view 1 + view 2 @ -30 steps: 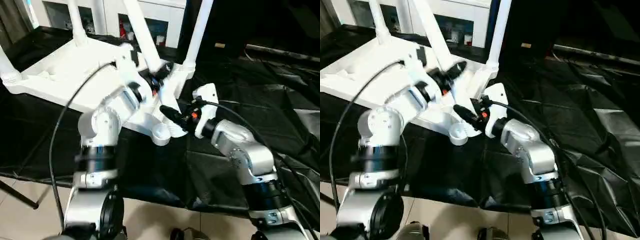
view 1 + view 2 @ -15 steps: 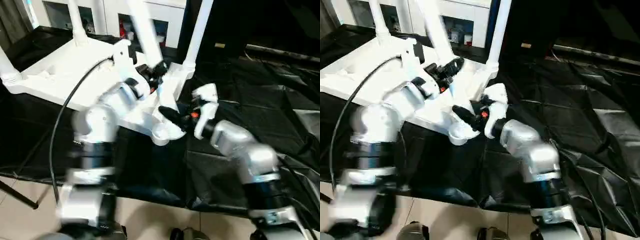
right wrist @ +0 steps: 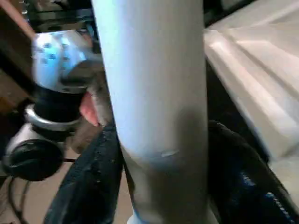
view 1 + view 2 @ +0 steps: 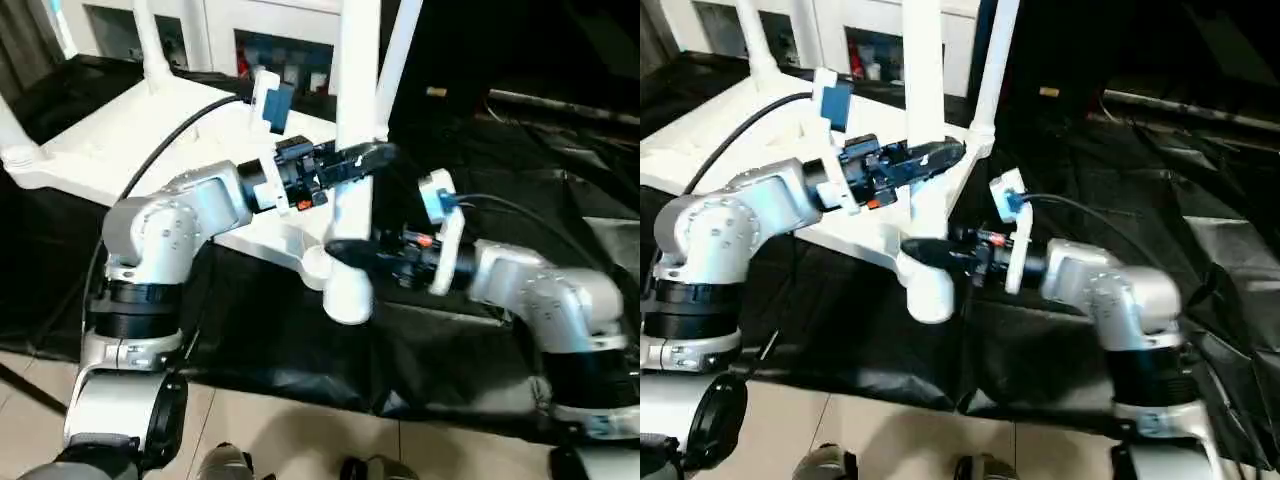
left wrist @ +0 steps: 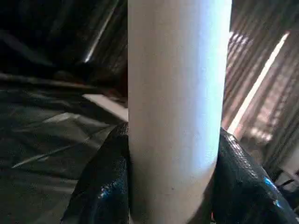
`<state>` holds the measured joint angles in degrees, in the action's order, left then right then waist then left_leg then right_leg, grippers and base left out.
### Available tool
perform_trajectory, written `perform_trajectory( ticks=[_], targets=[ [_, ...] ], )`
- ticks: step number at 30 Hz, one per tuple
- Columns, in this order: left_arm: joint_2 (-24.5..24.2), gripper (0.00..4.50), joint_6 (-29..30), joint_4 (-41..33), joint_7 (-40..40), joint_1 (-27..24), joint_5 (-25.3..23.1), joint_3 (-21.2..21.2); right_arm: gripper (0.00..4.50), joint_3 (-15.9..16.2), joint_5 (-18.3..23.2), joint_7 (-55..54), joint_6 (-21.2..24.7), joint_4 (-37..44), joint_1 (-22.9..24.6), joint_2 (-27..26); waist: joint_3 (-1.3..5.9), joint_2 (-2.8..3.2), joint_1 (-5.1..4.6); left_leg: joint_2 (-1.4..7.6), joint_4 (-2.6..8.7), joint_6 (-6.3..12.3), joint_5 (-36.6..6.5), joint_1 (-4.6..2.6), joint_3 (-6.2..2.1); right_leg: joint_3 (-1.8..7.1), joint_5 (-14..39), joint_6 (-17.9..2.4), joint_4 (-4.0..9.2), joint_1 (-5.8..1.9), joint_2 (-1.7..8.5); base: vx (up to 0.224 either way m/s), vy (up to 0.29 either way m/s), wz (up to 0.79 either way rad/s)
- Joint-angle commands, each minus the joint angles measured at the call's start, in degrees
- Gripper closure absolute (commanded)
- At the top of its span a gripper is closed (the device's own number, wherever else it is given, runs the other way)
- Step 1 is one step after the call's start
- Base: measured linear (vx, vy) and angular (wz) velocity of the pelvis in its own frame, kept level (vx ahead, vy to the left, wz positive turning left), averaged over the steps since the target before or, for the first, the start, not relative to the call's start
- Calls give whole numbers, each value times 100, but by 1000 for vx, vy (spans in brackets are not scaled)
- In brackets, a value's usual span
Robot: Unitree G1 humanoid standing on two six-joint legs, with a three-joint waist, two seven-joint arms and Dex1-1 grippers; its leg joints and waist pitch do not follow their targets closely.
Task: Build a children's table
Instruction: Pick table leg
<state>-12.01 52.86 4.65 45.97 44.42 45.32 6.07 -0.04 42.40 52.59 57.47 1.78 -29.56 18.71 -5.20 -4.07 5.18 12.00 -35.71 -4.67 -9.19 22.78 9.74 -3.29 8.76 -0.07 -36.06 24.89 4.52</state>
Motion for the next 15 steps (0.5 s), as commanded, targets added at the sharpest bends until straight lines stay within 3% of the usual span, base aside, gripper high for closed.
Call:
perform_trajectory(
  ticks=[1,10,11,14,15],
  targets=[
    [137,266,22,-230,177,173,387,150,222,-7,-64,-104,173,-93,-15,89,537,10,18,52,429,-238,-1228,-118,25,178,2027,-750,477,-360,277,0,0,0],
    [61,266,-60,-156,171,164,346,167,252,48,-65,-211,131,-48,2,85,545,25,35,50,436,-285,-1236,-111,10,170,2216,-582,502,-352,282,0,0,0],
    [130,210,-212,-28,-140,211,115,182,252,26,-131,-329,22,-48,-5,29,548,16,33,48,434,-284,-1234,-111,11,170,2187,-583,499,-351,279,0,0,0],
    [309,190,-432,282,-813,339,-216,275,254,-13,-279,-563,-155,-65,-32,-99,559,13,36,50,431,-291,-1185,-103,13,173,2034,-596,489,-356,270,0,0,0],
    [286,161,-656,289,-1053,310,-607,83,257,-20,-377,-717,-258,-95,-53,-188,562,6,32,55,444,-314,-1222,-96,-2,162,2020,-571,498,-359,275,0,0,0]
  ],
)
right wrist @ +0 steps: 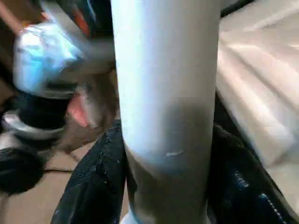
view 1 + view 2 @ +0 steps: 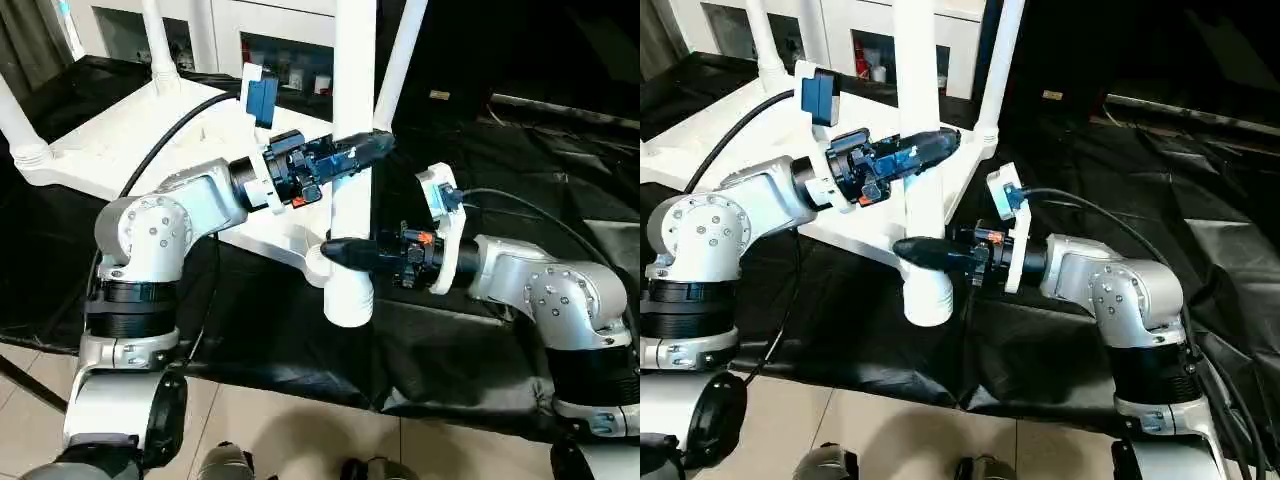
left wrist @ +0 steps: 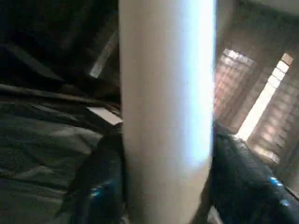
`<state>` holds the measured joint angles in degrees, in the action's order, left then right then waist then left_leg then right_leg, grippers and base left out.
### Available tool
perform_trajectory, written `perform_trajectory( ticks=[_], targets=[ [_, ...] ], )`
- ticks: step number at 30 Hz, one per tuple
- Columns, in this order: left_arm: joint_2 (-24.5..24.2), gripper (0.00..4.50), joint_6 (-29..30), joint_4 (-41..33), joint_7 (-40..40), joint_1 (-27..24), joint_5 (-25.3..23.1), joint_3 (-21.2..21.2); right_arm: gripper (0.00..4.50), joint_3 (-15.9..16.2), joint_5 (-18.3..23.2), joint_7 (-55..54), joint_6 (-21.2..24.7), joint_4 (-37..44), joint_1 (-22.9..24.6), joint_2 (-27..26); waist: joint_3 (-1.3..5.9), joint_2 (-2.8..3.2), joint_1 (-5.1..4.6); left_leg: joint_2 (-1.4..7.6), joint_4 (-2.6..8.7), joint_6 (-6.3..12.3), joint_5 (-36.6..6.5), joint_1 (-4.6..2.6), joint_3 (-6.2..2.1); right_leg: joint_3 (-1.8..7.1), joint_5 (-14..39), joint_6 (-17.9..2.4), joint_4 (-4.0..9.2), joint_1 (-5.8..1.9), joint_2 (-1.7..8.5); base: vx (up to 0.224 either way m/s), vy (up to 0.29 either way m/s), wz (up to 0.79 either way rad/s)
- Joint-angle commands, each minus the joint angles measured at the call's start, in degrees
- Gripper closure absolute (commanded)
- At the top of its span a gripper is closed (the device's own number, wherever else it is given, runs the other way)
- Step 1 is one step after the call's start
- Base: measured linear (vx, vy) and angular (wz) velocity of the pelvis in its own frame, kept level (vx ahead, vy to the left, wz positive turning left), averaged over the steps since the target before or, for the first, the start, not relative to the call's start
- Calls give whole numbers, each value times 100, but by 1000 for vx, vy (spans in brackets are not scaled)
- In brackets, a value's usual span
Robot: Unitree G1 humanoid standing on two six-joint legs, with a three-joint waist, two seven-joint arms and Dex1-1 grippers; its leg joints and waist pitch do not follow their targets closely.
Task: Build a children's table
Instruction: Pick table leg
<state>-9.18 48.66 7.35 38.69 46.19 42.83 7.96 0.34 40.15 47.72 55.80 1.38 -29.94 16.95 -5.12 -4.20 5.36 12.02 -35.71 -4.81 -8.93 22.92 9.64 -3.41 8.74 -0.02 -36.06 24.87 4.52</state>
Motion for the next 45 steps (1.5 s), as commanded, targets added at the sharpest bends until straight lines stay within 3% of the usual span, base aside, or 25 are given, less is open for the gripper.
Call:
perform_trajectory(
  ticks=[1,3,6,9,14,15,20,23,24,26,29,32,34,35,36,39,42,43,45],
  targets=[
    [3,161,-236,20,-326,132,-358,-106,257,-58,-152,-229,-91,-55,-15,-13,554,19,14,53,443,-300,-1248,-110,9,174,2022,-575,498,-357,275,0,0,0],
    [52,149,4,53,-1205,147,-924,-349,257,-13,-382,-562,-323,-111,-58,-181,559,26,1,57,442,-324,-1223,-111,4,177,1967,-497,474,-357,272,0,0,0],
    [83,149,-3,46,-1656,127,-1294,-549,258,94,-597,-813,-518,-167,-89,-233,571,29,-8,55,434,-329,-1121,-107,8,178,1804,-517,460,-358,268,0,0,0],
    [312,149,-112,40,-2089,83,-1417,-496,260,148,-806,-1095,-691,-289,-151,-375,577,22,-12,48,422,-309,-1038,-95,17,179,1608,-599,446,-371,266,0,0,0],
    [719,188,-293,71,-2931,70,-1619,-235,260,172,-1081,-1432,-843,-411,-233,-552,581,11,-30,41,414,-250,-998,-84,19,176,1386,-708,428,-390,250,0,0,0],
    [743,212,-306,70,-2983,70,-1626,-214,260,174,-1092,-1444,-852,-418,-237,-556,578,8,-24,37,410,-238,-1005,-87,24,177,1407,-694,435,-390,249,0,0,0],
    [991,248,-518,31,-3456,70,-1701,17,261,198,-1236,-1576,-1062,-511,-278,-584,573,-3,-21,29,405,-177,-1100,-88,26,171,1617,-585,475,-379,251,0,0,0],
    [961,255,-538,-4,-3345,60,-1677,-1,261,293,-1398,-1491,-1397,-503,-268,-557,568,-1,-32,33,412,-194,-1172,-83,19,160,1776,-520,490,-367,254,0,0,0],
    [964,264,-558,-26,-3294,53,-1647,-6,226,259,-1321,-1316,-1566,-518,-248,-613,568,4,-29,33,409,-190,-1212,-92,20,161,1811,-504,496,-358,254,0,0,0],
    [911,264,-514,-75,-3064,27,-1553,-71,191,141,-1070,-1152,-1349,-452,-221,-636,564,2,-37,30,411,-154,-1237,-97,19,158,1841,-496,501,-357,246,0,0,0],
    [730,265,-330,-185,-2411,-36,-1308,-264,174,81,-849,-938,-1063,-334,-189,-486,562,15,-25,24,413,-118,-1251,-105,12,152,1882,-485,495,-362,246,0,0,0],
    [463,265,-148,-317,-1687,-93,-1073,-524,157,114,-610,-511,-769,-213,-130,-209,569,28,-24,35,418,-129,-1156,-103,15,161,1628,-600,465,-360,235,0,0,0],
    [200,266,92,-535,-917,-148,-676,-657,157,138,-194,75,-362,1,4,129,569,36,14,48,419,-96,-1132,-129,24,173,1483,-733,442,-374,241,0,0,0],
    [200,266,92,-535,-917,-148,-676,-657,157,138,-194,75,-362,1,4,129,568,33,29,48,417,-94,-1091,-123,23,173,1425,-775,427,-384,246,0,0,0],
    [157,266,243,-613,-545,-105,-329,-527,157,192,-120,255,-235,94,75,282,565,31,33,38,413,-120,-1076,-101,30,166,1369,-869,422,-394,254,0,0,0],
    [172,266,291,-590,-322,-26,-72,-347,157,296,-126,393,-201,175,139,415,565,19,35,38,411,-131,-1083,-93,33,165,1452,-908,429,-404,261,0,0,0],
    [265,266,264,-514,-229,74,189,-95,157,398,-113,481,-162,229,185,496,548,20,34,42,406,-167,-1228,-104,32,166,1816,-809,478,-383,275,0,0,0],
    [304,266,257,-488,-240,105,276,-11,184,416,-104,494,-148,236,190,505,542,8,22,37,409,-180,-1288,-94,28,156,1983,-737,498,-388,273,0,0,0],
    [360,266,265,-437,-275,153,415,110,191,418,-83,495,-124,229,189,495,537,6,10,33,405,-186,-1358,-100,24,147,2206,-631,525,-373,273,0,0,0]
  ],
)
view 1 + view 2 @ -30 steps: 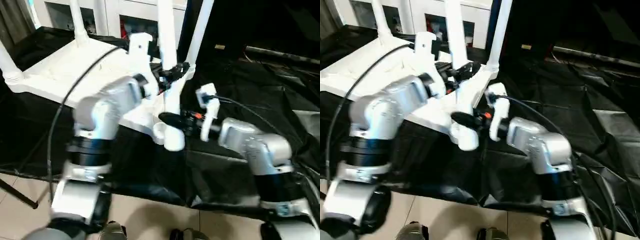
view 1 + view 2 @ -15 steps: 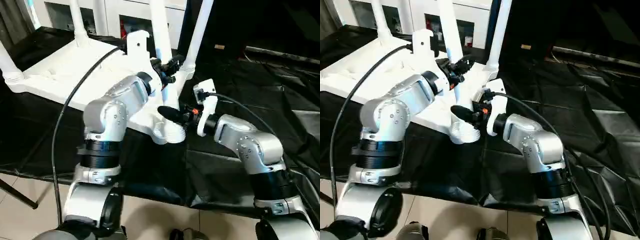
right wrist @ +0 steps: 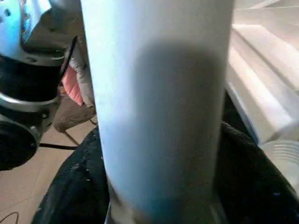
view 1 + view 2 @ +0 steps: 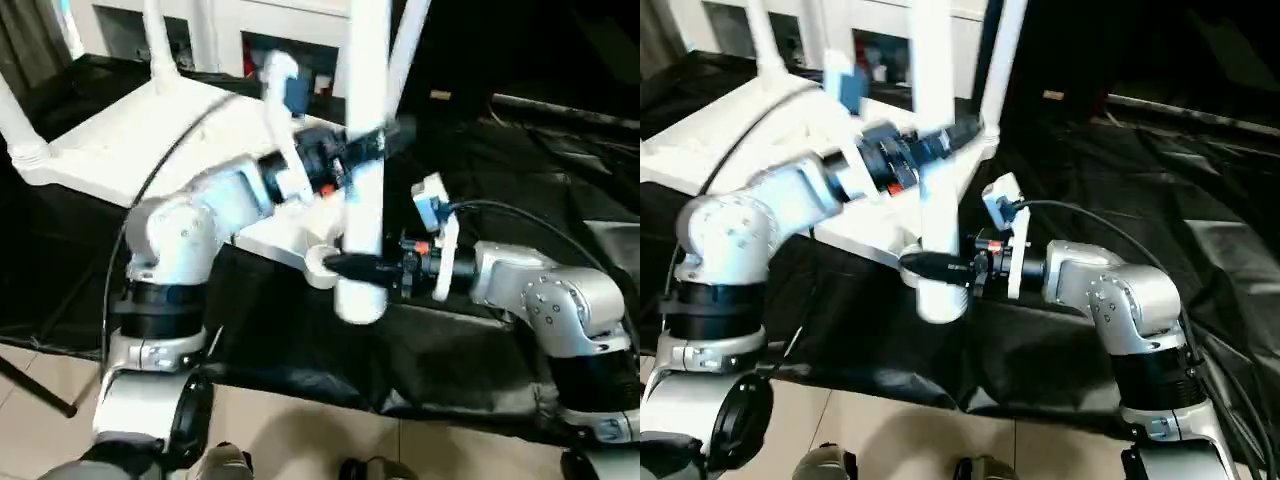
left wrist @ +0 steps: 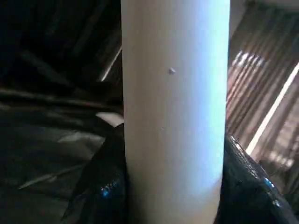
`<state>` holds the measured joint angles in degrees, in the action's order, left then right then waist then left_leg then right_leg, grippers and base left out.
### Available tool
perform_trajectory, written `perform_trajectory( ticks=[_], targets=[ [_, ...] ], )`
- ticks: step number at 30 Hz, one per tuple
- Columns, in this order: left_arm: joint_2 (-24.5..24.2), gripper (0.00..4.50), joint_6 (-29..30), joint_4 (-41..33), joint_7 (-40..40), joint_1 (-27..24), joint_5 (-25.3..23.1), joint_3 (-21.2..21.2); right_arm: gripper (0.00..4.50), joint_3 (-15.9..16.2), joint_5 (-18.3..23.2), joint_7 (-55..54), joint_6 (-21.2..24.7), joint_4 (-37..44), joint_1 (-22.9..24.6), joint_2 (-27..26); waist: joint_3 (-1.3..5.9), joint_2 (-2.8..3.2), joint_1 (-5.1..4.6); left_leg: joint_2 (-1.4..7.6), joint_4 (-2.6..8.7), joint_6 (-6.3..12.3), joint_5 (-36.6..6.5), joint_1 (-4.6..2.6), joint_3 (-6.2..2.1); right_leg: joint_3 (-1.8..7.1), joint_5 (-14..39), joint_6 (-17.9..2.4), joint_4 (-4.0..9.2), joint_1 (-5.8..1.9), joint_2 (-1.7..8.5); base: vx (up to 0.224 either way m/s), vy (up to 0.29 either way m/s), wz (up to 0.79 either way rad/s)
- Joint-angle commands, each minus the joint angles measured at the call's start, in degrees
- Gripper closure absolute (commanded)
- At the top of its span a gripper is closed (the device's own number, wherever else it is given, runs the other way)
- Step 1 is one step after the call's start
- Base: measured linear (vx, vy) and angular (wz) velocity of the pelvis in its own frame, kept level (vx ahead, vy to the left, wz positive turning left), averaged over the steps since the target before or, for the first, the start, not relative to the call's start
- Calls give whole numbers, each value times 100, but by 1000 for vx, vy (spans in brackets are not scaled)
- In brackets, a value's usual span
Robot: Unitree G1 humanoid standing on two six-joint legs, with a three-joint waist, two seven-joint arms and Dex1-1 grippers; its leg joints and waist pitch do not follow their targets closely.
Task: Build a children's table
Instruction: Pick table leg
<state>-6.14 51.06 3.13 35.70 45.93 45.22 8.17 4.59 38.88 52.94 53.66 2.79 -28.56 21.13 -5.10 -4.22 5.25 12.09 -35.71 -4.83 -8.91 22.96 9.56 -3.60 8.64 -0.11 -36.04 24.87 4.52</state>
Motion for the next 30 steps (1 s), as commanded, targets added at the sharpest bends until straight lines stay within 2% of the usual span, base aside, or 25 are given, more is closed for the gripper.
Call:
perform_trajectory(
  ticks=[1,6,11,13,14,15,18,19,20,21,23,24,25,26,29,30],
  targets=[
    [53,266,40,-1,38,185,221,106,194,-19,59,-22,109,86,47,71,534,8,18,27,405,-185,-1394,-108,25,161,2368,-545,544,-365,276,0,0,0],
    [-16,266,95,-30,149,123,242,37,235,-42,49,-54,102,32,-10,45,535,6,13,30,408,-201,-1433,-113,13,148,2599,-383,572,-338,271,0,0,0],
    [-71,266,5,-32,78,74,44,-84,239,-58,-19,-163,26,-12,-35,4,540,2,20,33,414,-209,-1391,-104,9,147,2550,-368,564,-338,269,0,0,0],
    [-52,266,-287,151,-477,103,-564,-285,241,-50,-156,-330,-124,-24,-50,-59,543,13,17,47,427,-216,-1359,-101,1,153,2459,-353,561,-337,264,0,0,0],
    [-52,266,-298,165,-503,105,-592,-294,241,-48,-168,-343,-133,-28,-52,-63,546,17,15,54,424,-244,-1358,-103,-1,157,2407,-350,544,-331,266,0,0,0],
    [-86,210,-529,436,-1052,127,-1238,-568,244,41,-485,-616,-396,-102,-102,-140,545,31,19,45,424,-244,-1360,-113,4,160,2378,-345,553,-327,261,0,0,0],
    [-143,196,-523,559,-1595,92,-1796,-898,249,202,-935,-1092,-712,-222,-165,-311,555,7,-15,47,441,-343,-1374,-85,-16,154,2400,-217,540,-344,264,0,0,0],
    [11,177,-492,600,-1940,91,-1832,-794,251,240,-1044,-1257,-791,-243,-177,-398,562,3,-27,27,426,-343,-1368,-90,-8,149,2430,-183,541,-348,258,0,0,0],
    [11,165,-492,600,-1940,91,-1832,-794,252,240,-1044,-1257,-791,-243,-177,-398,562,3,-34,25,420,-349,-1347,-83,-4,154,2411,-190,538,-344,254,0,0,0],
    [282,159,-527,692,-2470,93,-1838,-554,252,309,-1156,-1424,-884,-213,-173,-509,578,0,-25,27,407,-328,-1278,-80,-3,153,2315,-240,528,-360,267,0,0,0],
    [327,145,-547,711,-2549,93,-1835,-507,252,324,-1173,-1448,-898,-203,-170,-528,582,-13,-34,26,399,-265,-1232,-75,6,157,2075,-328,518,-358,251,0,0,0],
    [520,132,-702,802,-2859,81,-1820,-287,252,405,-1261,-1573,-948,-163,-153,-619,590,-10,-25,23,395,-238,-1134,-65,10,164,1883,-403,495,-370,245,0,0,0],
    [525,115,-710,806,-2867,81,-1819,-281,252,408,-1266,-1577,-951,-162,-152,-622,588,-10,-22,22,397,-214,-1093,-71,15,164,1732,-481,492,-367,236,0,0,0],
    [618,168,-856,877,-3006,86,-1793,-161,252,469,-1348,-1638,-997,-157,-136,-672,594,-14,-24,21,398,-198,-1047,-58,14,166,1596,-532,471,-381,235,0,0,0],
    [741,175,-1037,971,-3173,143,-1678,109,252,575,-1497,-1742,-1071,-132,-93,-767,592,0,-18,24,403,-169,-1084,-83,19,171,1509,-623,469,-379,238,0,0,0],
    [741,196,-1037,971,-3173,143,-1678,109,252,575,-1497,-1742,-1071,-132,-93,-767,593,0,-21,26,403,-167,-1092,-80,18,171,1494,-630,462,-381,234,0,0,0]
  ],
)
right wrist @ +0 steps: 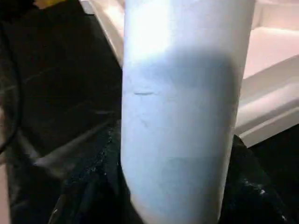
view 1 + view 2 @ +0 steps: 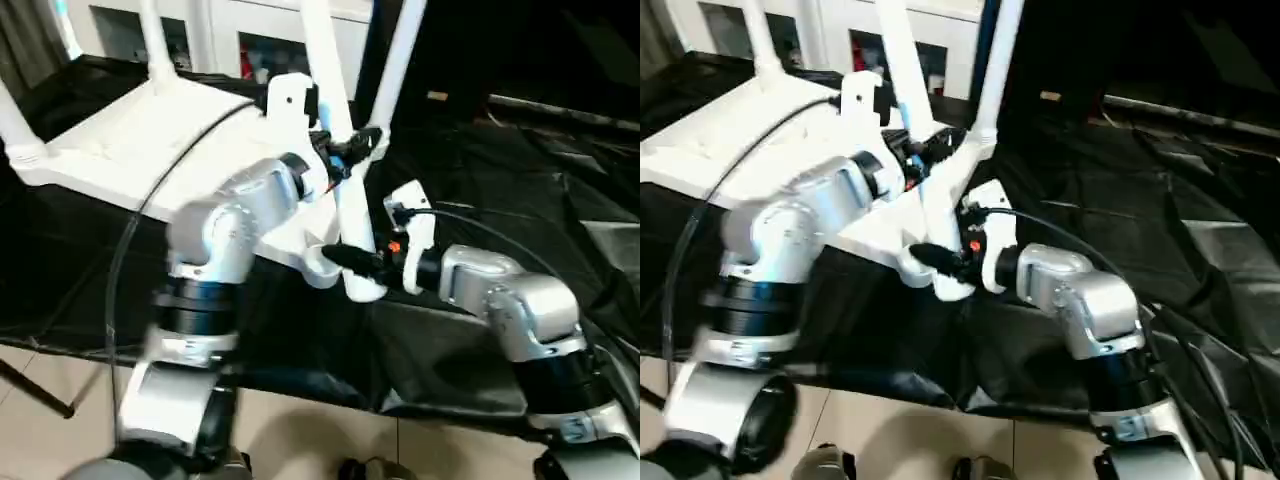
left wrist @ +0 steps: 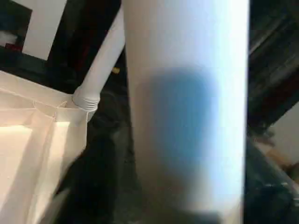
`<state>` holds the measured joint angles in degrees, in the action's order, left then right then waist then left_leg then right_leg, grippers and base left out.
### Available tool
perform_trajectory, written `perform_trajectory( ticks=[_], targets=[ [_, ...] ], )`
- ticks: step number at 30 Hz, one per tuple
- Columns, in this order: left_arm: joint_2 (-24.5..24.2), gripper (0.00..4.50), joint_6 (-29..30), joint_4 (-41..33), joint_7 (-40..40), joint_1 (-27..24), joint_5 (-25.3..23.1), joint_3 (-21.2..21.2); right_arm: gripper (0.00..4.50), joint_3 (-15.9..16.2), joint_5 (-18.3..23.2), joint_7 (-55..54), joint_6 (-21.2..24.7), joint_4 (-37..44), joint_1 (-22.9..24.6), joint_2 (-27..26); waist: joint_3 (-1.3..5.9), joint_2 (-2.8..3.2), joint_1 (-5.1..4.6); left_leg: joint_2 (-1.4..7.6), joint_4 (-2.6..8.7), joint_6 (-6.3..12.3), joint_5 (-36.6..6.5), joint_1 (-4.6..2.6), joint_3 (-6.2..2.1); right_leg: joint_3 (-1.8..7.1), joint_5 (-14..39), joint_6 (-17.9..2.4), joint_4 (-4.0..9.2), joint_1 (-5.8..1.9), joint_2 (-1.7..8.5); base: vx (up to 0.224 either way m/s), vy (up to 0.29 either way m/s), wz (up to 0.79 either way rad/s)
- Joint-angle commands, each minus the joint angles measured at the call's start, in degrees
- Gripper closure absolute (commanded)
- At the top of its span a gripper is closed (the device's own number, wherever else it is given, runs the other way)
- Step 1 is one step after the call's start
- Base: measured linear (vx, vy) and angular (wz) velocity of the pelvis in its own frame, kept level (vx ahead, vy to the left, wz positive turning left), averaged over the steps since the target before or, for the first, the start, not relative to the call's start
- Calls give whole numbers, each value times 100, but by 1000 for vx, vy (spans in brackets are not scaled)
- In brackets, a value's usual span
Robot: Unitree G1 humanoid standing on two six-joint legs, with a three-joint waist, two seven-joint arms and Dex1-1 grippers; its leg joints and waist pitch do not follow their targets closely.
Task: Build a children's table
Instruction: Pick table leg
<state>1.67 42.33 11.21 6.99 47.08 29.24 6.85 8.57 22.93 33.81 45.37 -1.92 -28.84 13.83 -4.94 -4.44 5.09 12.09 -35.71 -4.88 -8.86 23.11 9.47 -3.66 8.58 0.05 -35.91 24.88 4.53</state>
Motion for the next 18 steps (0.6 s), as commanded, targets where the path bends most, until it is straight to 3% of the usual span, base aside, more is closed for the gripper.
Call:
perform_trajectory(
  ticks=[1,2,5,7,11,12,14,15,16,18],
  targets=[
    [-34,196,-190,163,-323,33,-89,266,252,179,83,155,-252,339,-60,-47,573,36,-5,27,408,-166,-1122,-99,23,177,1494,-652,450,-387,238,0,0,0],
    [-30,221,-196,162,-324,35,-87,275,252,178,71,140,-261,335,-60,-52,568,29,-14,28,412,-160,-1169,-103,24,176,1519,-640,456,-386,235,0,0,0],
    [6,224,-241,126,-300,37,-80,313,252,163,-50,44,-440,269,-77,-102,562,24,-14,23,407,-163,-1227,-105,30,178,1639,-607,476,-377,239,0,0,0],
    [17,250,-238,108,-283,33,-75,312,196,155,-75,44,-511,245,-84,-119,554,26,-15,26,410,-160,-1300,-110,29,176,1772,-566,492,-367,244,0,0,0],
    [16,264,-259,42,-148,9,-59,252,165,50,115,179,-420,245,-87,-170,546,26,-28,24,413,-157,-1409,-118,21,164,1984,-457,513,-359,240,0,0,0],
    [-157,266,-153,-158,495,-44,108,15,158,-100,294,332,-146,294,-99,-81,548,18,-13,16,414,-118,-1400,-126,22,162,2096,-414,530,-353,248,0,0,0],
    [-312,267,1,-276,866,-64,216,-130,158,-237,504,564,48,320,-111,47,549,32,-12,29,419,-124,-1385,-125,17,166,2032,-444,515,-354,245,0,0,0],
    [-434,267,151,-363,1184,-75,361,-202,158,-324,666,767,204,312,-132,186,545,11,-14,34,421,-127,-1376,-126,20,167,1941,-482,503,-355,236,0,0,0],
    [-508,267,244,-418,1391,-82,455,-246,158,-376,761,891,296,304,-145,272,550,40,0,42,421,-122,-1370,-146,17,173,1863,-545,475,-347,239,0,0,0],
    [-680,268,562,-572,1920,-84,836,-239,158,-479,998,1238,570,283,-181,541,543,33,1,31,415,-126,-1322,-128,25,173,1781,-640,462,-372,244,0,0,0]
  ],
)
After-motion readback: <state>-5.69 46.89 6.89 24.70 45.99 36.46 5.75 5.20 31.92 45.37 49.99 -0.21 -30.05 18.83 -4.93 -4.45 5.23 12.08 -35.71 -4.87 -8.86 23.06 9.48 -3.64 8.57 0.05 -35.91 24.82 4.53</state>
